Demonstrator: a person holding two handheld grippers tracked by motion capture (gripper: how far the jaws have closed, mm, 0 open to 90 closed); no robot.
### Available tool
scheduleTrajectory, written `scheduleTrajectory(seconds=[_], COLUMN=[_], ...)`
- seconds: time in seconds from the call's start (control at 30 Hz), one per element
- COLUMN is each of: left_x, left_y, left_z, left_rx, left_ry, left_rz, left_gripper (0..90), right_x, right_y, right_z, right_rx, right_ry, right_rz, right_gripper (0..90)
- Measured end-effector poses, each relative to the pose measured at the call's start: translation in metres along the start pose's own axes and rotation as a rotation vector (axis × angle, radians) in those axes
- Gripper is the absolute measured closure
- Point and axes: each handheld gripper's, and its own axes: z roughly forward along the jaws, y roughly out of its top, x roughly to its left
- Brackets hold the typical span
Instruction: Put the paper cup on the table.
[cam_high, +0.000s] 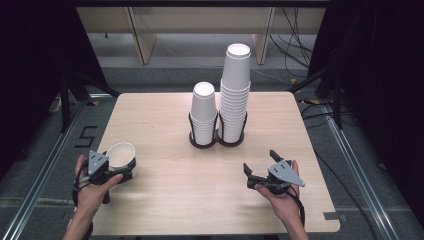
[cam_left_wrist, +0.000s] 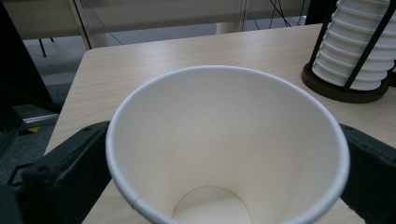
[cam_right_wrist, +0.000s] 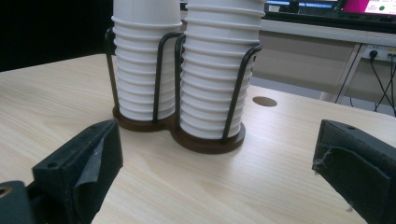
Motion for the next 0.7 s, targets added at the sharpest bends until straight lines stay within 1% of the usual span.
scheduleTrajectory(seconds=[0.03, 0.07, 0.1, 0.2, 0.23, 0.27, 0.33, 0.37, 0.43, 0.47, 0.5, 0.53, 0.57, 0.6, 0.67, 0.7], left_x=[0.0, 0.0, 0.0, -0.001, -0.002, -0.002, -0.001, -0.001, -0.001, 0.0, 0.0, 0.001, 0.001, 0.0, 0.0, 0.0], left_y=[0.0, -0.001, -0.001, 0.0, 0.0, 0.0, -0.001, -0.002, -0.004, -0.005, -0.006, -0.007, -0.008, -0.01, -0.014, -0.016], left_z=[-0.001, -0.003, -0.005, -0.008, -0.01, -0.012, -0.016, -0.018, -0.023, -0.026, -0.029, -0.031, -0.036, -0.042, -0.049, -0.052], left_rx=[0.001, -0.01, -0.008, -0.011, -0.015, -0.018, -0.018, -0.027, -0.02, -0.024, -0.024, -0.035, -0.03, -0.039, -0.031, -0.035], left_ry=[-0.004, -0.014, -0.012, -0.015, -0.019, -0.019, -0.024, -0.03, -0.027, -0.027, -0.028, -0.038, -0.039, -0.045, -0.043, -0.043], left_rz=[0.0, -0.009, -0.007, 0.0, 0.003, 0.002, 0.0, -0.001, 0.0, -0.003, -0.01, -0.016, -0.02, -0.02, -0.02, -0.023], left_gripper=[0.0, 0.0, 0.0, 0.0, 0.0, 0.0, 0.0, 0.0, 0.0, 0.0, 0.0, 0.0, 0.0, 0.0, 0.0, 0.0], right_x=[0.0, 0.0, 0.0, 0.0, 0.0, 0.0, -0.001, -0.001, -0.001, -0.001, -0.002, -0.002, -0.002, -0.002, -0.002, -0.002], right_y=[0.0, 0.0, 0.0, 0.0, 0.0, 0.0, 0.0, -0.001, -0.001, -0.002, -0.002, -0.002, -0.002, -0.002, -0.003, -0.003], right_z=[0.0, -0.001, -0.001, -0.001, -0.001, -0.001, -0.001, -0.001, -0.001, -0.001, -0.002, -0.002, -0.001, -0.001, -0.001, -0.002], right_rx=[0.0, 0.016, 0.019, 0.012, 0.01, 0.024, 0.024, 0.028, 0.029, 0.021, 0.034, 0.034, 0.021, 0.024, 0.026, 0.028], right_ry=[0.0, -0.014, -0.013, -0.015, -0.009, -0.017, -0.017, -0.016, -0.022, -0.013, -0.02, -0.02, -0.011, -0.014, -0.015, -0.024], right_rz=[0.0, -0.006, 0.002, -0.004, 0.001, 0.003, -0.001, 0.009, 0.01, 0.008, 0.005, 0.005, 0.011, 0.01, 0.014, 0.016], right_gripper=[2.4, 2.1, 2.1, 2.0, 2.0, 2.0, 1.9, 2.0, 2.0, 1.9, 1.9, 1.9, 1.9, 1.9, 1.9, 1.9])
